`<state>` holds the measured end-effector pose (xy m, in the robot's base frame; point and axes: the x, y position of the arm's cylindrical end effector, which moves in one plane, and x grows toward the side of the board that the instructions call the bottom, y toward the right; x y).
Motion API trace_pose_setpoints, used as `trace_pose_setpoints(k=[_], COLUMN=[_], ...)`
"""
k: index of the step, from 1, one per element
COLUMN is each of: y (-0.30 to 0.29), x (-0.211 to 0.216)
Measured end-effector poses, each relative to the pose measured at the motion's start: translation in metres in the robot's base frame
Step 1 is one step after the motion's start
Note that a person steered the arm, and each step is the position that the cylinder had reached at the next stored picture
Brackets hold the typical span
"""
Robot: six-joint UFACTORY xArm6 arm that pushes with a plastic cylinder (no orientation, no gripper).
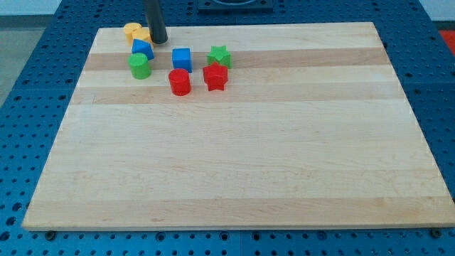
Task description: Push the blue square to the bottom of the green circle
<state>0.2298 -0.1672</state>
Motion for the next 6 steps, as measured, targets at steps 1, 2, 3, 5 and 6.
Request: trace_pose_setpoints(k=[1, 2, 3, 5, 6], y=[-0.016, -0.022, -0.035, 0.016, 0.061], x=[0.000, 0.000, 0.000, 0.001, 0.010])
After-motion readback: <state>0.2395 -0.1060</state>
